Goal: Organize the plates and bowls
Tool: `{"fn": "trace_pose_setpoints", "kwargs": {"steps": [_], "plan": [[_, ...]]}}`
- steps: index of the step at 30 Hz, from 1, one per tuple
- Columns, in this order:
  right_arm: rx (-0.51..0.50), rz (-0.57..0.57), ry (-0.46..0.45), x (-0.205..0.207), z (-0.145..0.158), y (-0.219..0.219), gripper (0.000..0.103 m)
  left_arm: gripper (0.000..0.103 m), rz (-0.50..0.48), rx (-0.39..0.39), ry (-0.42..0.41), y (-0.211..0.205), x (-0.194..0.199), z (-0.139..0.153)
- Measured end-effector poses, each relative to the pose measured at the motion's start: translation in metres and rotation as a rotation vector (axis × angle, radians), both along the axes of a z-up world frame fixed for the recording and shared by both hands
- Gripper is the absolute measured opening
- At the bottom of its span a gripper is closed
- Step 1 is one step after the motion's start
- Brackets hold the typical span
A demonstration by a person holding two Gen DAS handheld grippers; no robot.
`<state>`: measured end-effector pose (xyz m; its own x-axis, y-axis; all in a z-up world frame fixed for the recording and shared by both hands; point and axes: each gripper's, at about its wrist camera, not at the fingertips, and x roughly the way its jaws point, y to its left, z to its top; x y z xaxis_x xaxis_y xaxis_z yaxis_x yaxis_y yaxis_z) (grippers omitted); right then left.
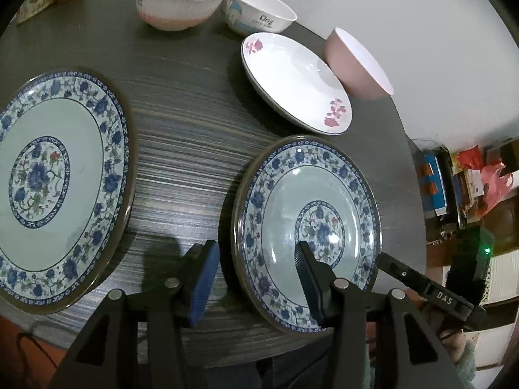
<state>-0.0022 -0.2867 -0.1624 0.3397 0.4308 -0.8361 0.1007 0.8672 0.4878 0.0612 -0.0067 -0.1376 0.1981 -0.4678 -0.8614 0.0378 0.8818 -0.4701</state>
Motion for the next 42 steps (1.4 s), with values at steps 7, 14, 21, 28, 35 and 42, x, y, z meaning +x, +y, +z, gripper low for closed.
{"fn": "trace_pose_setpoints", "kwargs": {"steps": [7,14,21,28,35,42], "plan": [[0.070,-0.012,0.018,0.011,-0.012,-0.011,0.036,0.049,0.002,-0.024,0.034,0.001,0.008,-0.005],[0.149,-0.010,0.008,0.018,-0.019,-0.016,0.030,0.047,-0.010,-0.031,0.054,0.001,0.014,-0.010],[0.160,-0.006,0.009,0.022,-0.023,-0.015,0.019,0.033,-0.026,-0.016,0.069,-0.002,0.015,-0.016],[0.120,-0.009,0.001,0.021,-0.024,-0.012,0.013,0.023,-0.042,0.036,0.044,-0.001,0.012,-0.014],[0.086,0.008,-0.012,0.017,-0.018,-0.004,0.013,0.022,-0.036,0.054,0.019,0.006,0.007,-0.006],[0.077,0.016,-0.032,0.013,-0.007,0.006,0.013,0.022,-0.028,0.051,-0.010,0.016,0.000,0.010]]}}
